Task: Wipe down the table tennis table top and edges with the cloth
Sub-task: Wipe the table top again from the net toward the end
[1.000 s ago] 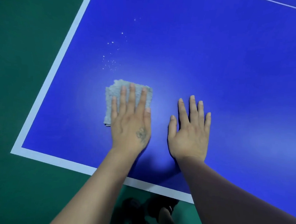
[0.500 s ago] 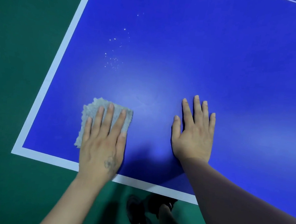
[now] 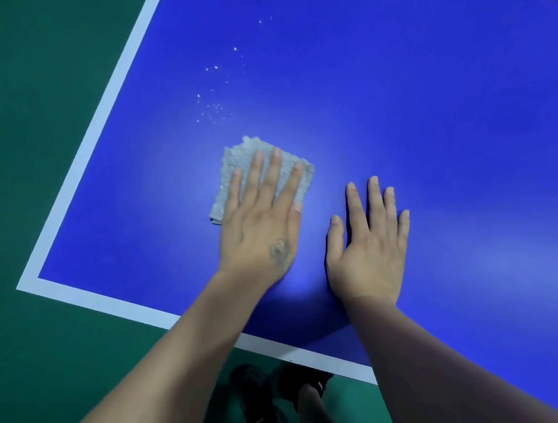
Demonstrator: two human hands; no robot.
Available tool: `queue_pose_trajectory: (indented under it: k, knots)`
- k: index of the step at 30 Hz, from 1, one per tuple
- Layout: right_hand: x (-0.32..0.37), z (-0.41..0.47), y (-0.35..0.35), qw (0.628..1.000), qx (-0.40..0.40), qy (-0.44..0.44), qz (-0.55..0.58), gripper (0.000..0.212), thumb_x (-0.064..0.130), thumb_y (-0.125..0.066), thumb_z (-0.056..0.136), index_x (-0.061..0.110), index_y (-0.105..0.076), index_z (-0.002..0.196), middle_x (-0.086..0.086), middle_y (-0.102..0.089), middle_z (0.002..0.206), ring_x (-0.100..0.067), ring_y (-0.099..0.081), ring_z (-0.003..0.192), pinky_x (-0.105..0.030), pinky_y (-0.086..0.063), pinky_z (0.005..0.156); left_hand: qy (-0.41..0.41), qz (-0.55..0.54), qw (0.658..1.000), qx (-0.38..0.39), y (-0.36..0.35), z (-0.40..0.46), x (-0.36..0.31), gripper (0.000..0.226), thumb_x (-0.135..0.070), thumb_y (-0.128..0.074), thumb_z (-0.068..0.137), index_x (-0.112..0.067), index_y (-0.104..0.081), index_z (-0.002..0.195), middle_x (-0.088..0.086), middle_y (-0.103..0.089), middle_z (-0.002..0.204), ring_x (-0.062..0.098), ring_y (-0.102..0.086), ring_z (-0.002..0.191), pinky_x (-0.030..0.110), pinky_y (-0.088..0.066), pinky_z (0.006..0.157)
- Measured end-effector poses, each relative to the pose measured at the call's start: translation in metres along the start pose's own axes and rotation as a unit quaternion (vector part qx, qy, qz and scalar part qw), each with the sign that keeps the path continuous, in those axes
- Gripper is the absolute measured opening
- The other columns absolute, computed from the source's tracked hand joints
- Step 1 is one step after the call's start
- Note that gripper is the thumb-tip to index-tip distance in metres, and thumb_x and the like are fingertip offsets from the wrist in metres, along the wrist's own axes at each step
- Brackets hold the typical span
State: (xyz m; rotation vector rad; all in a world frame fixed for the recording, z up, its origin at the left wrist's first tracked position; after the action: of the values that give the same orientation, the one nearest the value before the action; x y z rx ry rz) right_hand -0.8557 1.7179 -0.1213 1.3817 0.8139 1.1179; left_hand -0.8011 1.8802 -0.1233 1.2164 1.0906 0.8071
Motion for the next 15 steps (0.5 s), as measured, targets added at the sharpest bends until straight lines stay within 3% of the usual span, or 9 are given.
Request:
queue_pose_trajectory:
  k: [3,6,11,15]
  knots:
    - [0.001,0.000,0.001,1.000,0.003,0.000,0.003,0.059,0.048,-0.033,0.111,0.028,-0.036,0.167,0.000,-0.019,0.179,-0.025,-0.011,0.166,-0.055,-0.010,0.134,-0.049,-0.006,0.999,0.011,-0.001,-0.032,-0.013,0.057,-0.039,-0.022,0.116,-0.029,-0.014,0.171,0.002,-0.005,0.180,0.023,0.001,0.166,0.053,-0.013,0.132]
    - [0.001,0.000,0.001,1.000,0.005,-0.001,0.001,0.060,0.048,-0.032,0.111,0.028,-0.036,0.167,0.000,-0.019,0.179,-0.025,-0.010,0.166,-0.055,-0.011,0.134,-0.045,-0.006,0.999,0.024,0.002,-0.062,0.001,0.057,-0.038,-0.028,0.115,-0.030,-0.020,0.171,0.000,-0.010,0.179,0.022,-0.004,0.166,0.052,-0.016,0.132]
    - [0.001,0.001,0.002,1.000,0.007,-0.001,-0.002,0.060,0.047,-0.033,0.110,0.027,-0.037,0.167,0.000,-0.019,0.178,-0.026,-0.011,0.166,-0.056,-0.012,0.133,0.024,0.019,0.999,0.031,0.010,-0.071,0.048,0.058,-0.041,-0.026,0.114,-0.030,-0.017,0.171,0.000,-0.008,0.179,0.023,-0.002,0.166,0.052,-0.012,0.133]
    - [0.002,0.001,0.002,1.000,0.006,0.000,-0.001,0.060,0.047,-0.033,0.110,0.026,-0.037,0.166,0.000,-0.020,0.178,-0.026,-0.012,0.166,-0.056,-0.012,0.133,0.079,0.016,0.997,0.005,0.014,-0.030,0.073,0.062,-0.042,-0.019,0.114,-0.019,-0.016,0.171,0.003,-0.010,0.179,0.024,-0.003,0.166,0.050,-0.007,0.134]
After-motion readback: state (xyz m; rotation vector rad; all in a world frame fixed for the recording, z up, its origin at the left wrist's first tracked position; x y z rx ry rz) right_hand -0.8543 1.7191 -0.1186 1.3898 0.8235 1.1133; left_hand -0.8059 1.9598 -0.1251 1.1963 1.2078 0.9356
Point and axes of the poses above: each hand's wrist, its own z-axis towards the middle knuckle, its own y-axis out of the back of the hand, x = y × z, the point moved 8 cm from there along z, towards the middle knuckle
